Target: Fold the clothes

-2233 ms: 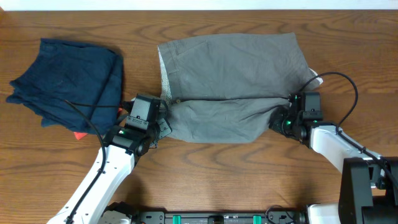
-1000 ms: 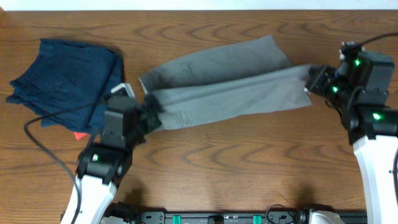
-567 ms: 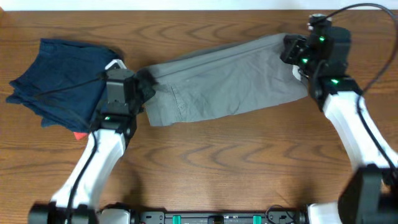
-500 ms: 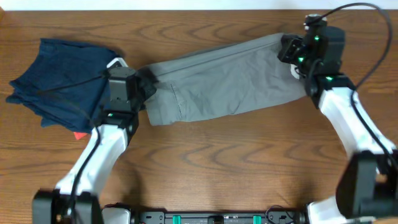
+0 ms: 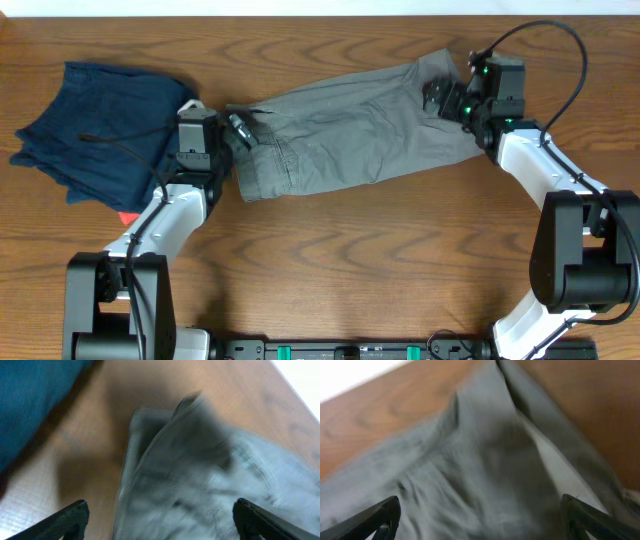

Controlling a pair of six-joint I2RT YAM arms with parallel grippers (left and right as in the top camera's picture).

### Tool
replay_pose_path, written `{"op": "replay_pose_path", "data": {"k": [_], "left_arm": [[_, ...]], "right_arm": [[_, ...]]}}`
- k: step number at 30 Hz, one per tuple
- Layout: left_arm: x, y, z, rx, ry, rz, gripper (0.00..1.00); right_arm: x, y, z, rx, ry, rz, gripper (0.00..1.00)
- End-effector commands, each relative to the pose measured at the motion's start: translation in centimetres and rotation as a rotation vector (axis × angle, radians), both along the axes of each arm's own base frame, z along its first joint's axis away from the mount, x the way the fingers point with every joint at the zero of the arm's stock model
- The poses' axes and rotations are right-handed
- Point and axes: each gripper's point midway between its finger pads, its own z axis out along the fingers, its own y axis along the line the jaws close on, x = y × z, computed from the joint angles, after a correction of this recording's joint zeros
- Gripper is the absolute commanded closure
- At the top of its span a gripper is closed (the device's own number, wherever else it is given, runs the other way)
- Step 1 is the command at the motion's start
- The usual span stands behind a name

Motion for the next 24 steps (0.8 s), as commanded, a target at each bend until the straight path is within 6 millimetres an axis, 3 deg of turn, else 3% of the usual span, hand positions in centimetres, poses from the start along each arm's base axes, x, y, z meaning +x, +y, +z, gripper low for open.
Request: {"op": "replay_pose_path", "data": {"k": [1,5,10,13,17,20,24], "left_arm": [[-1.3,-0.6,-0.6,-0.033,0.063,-0.039,0.05],[-2.6,-0.5,-1.6,-0.032,0.127,-0.038,0.00],[-2.9,-1.5,-2.0,-0.061,0.139,-0.071,0.02],[-3.4,-2.8,-2.3,-0.119,0.162,-0.118,0.02],[-4.6,-3.6,-3.5,-0.152,0.228,-0.145,0.00],[-6.6,-4.3,-4.8,-0.163,0.324,-0.163,0.17],[-10.3,-6.0,-5.5,-0.232,0.470,-0.238,0.22]], "right_arm": [[-1.0,0.2,-0.7,-0.064,0.037,0.084,0.01],[-3.2,-0.6,-3.8,-0.136,0.163,0.119,0.03],[-6.8,-2.4,-8.5,-0.220,0.378,0.093,0.30],[-8.7,-3.3,-10.3,-0.238,0.486,0.040,0.32],[-10.4,-3.7,-10.5,-0.235,0.560,0.003,0.39],[-12.5,-4.3,-10.0,-0.245,0.642,-0.055,0.42],[-16.7,-5.0,-8.6,-0.270,0.791,-0.072,0.37]]}}
